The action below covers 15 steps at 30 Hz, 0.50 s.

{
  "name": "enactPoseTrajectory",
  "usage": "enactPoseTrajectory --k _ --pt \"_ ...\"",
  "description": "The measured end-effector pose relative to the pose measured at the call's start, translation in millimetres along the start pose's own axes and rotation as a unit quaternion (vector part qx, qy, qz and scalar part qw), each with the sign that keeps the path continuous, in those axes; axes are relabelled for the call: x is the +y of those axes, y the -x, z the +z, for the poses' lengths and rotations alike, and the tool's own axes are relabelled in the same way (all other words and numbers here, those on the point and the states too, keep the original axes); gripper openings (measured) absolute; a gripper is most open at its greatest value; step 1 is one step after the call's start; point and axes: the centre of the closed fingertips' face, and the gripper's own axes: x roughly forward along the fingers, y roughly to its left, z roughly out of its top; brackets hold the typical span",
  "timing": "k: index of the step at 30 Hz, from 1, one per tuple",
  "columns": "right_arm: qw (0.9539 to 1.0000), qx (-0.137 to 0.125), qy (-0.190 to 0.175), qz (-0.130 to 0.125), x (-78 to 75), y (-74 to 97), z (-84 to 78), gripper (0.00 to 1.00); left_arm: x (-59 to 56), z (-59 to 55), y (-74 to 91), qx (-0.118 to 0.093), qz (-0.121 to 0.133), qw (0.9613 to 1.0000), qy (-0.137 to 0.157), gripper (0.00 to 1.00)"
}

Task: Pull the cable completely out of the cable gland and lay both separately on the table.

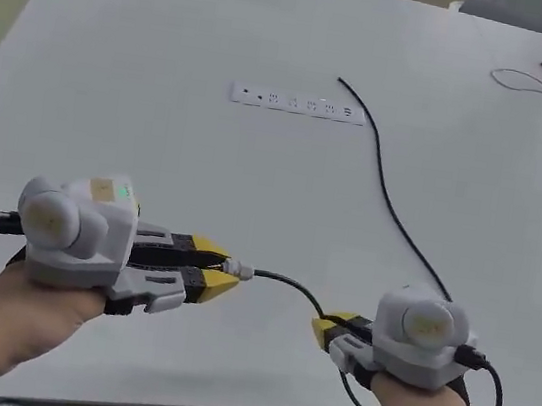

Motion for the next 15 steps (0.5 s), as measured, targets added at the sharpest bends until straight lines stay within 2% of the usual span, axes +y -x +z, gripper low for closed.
enactPoseTrajectory --k 6,9,11,15 --pt "0.9994 -0.009 0.029 0.017 13.8 10.3 14.6 0.11 -0.6 -0.8 0.1 0.002 -0.001 1.0000 0.001 0.15" --pt "0.9961 -0.028 0.080 0.025 25.2 17.6 33.5 0.20 -2.9 -0.6 -0.2 0.003 -0.004 1.0000 0.001 0.15" --pt "0.9888 -0.037 0.143 0.021 34.2 23.1 47.1 0.23 -5.0 -0.7 -0.6 0.004 -0.006 1.0000 0.000 0.15" --pt "0.9731 -0.037 0.225 0.033 54.4 24.1 60.8 0.22 -6.8 -1.9 -0.6 0.008 -0.010 0.9999 0.002 0.15"
